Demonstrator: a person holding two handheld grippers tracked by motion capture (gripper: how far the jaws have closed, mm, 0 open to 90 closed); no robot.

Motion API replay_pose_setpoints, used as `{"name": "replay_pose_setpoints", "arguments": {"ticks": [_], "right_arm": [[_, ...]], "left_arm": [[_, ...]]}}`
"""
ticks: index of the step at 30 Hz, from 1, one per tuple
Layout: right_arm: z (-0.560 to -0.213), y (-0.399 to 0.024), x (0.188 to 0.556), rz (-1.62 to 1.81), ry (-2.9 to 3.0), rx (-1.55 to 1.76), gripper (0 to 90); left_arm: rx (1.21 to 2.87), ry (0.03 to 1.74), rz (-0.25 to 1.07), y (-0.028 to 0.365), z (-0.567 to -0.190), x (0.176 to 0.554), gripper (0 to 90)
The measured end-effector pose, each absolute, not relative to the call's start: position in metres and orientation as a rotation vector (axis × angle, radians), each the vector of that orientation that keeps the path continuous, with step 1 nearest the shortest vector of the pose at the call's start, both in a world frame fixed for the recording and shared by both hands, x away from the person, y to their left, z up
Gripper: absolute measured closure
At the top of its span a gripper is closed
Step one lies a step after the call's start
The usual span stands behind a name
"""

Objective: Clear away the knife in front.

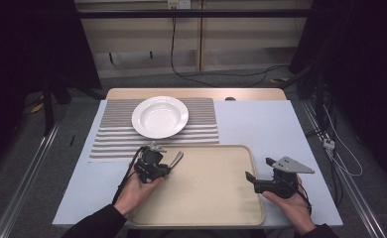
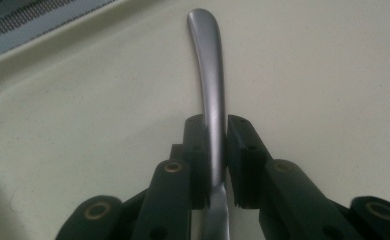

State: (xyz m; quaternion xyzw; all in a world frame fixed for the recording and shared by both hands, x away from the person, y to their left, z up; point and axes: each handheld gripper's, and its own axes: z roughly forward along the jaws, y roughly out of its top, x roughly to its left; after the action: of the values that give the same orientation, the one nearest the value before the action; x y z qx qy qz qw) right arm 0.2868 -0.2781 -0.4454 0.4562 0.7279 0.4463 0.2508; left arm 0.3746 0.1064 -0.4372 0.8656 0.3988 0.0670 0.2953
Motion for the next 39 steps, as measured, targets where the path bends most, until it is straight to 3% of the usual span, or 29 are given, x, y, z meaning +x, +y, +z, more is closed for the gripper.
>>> {"name": "replay_pose_setpoints", "arguments": {"ticks": [16,20,25,31,34,37,39], "right_arm": [[-0.445,-0.278,0.287,1.214,1.989,1.237,10.0],[-0.445,-0.278,0.287,1.214,1.988,1.239,10.0],[-0.445,-0.278,0.288,1.217,1.989,1.238,10.0],[-0.445,-0.278,0.288,1.217,1.989,1.236,10.1],[-0.445,-0.278,0.288,1.217,1.988,1.235,10.2],[-0.445,-0.278,0.287,1.219,1.986,1.234,10.1],[-0.445,-0.278,0.287,1.221,1.987,1.23,10.2]], "left_arm": [[2.307,1.046,0.176,0.115,-0.437,0.365,77.7],[2.237,1.023,0.216,0.122,-0.431,0.364,66.7],[2.186,1.011,0.249,0.127,-0.429,0.368,34.0],[2.224,0.948,0.224,0.116,-0.426,0.369,15.8],[2.233,0.827,0.149,0.109,-0.424,0.365,20.6],[2.264,0.769,0.23,0.099,-0.422,0.361,36.1],[2.248,0.775,0.236,0.098,-0.422,0.362,52.6]]}}
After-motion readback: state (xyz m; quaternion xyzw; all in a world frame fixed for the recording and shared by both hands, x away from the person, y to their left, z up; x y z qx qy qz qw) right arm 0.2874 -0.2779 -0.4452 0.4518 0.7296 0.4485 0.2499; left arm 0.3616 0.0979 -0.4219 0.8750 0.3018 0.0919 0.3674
